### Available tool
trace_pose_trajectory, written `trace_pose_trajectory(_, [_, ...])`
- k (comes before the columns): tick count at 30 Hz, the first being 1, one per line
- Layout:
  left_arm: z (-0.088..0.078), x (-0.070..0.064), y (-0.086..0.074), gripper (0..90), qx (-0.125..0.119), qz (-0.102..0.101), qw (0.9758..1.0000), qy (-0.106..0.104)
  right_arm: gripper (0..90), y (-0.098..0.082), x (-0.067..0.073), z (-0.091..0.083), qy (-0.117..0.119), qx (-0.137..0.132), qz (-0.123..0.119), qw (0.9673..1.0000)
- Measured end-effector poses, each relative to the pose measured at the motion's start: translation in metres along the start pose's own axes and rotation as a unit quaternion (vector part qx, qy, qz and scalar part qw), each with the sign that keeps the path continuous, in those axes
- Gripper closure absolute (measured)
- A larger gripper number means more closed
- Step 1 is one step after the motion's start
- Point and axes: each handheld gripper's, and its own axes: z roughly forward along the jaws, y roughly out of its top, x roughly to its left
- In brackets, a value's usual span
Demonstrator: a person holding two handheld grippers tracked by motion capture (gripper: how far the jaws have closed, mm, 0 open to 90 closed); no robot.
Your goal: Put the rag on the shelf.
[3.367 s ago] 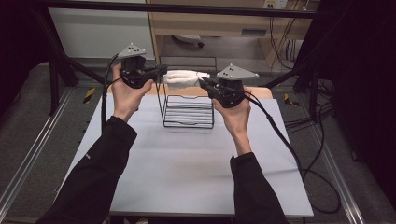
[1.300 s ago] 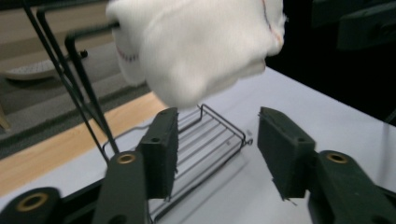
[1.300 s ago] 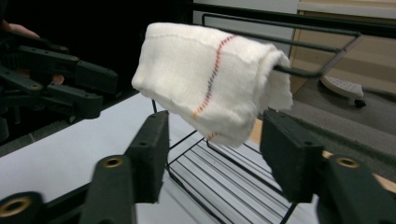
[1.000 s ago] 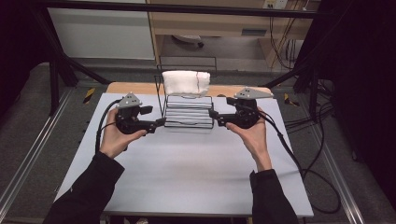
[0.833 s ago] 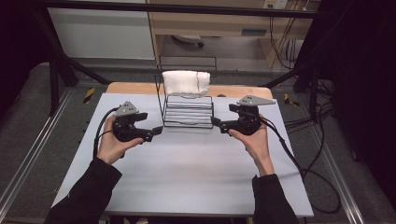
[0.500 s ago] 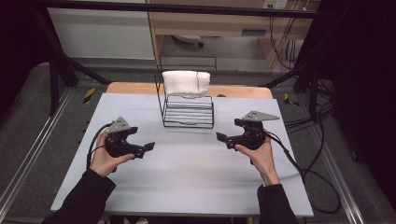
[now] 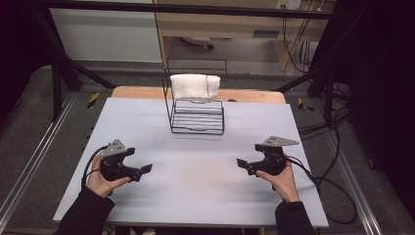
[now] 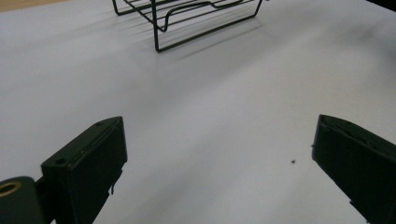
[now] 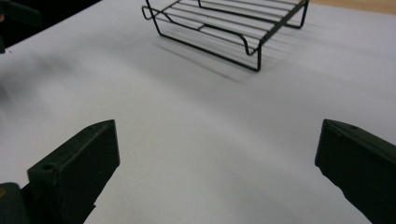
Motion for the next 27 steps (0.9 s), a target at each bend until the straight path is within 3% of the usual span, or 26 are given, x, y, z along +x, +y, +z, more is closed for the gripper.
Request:
trace_pose_trajectory(14, [-0.003, 0.007, -0.025, 3.4, 0.013, -0.008, 0.9999, -0.005, 0.6, -0.046, -0.013, -0.016, -0.002, 0.025, 0.015, 0.9996])
trace_pose_trajectory(27, [-0.003, 0.007, -0.031, 3.9, 0.019, -0.007, 0.9998, -0.004, 0.6, -0.052, -0.014, -0.019, -0.003, 0.033, 0.019, 0.9992])
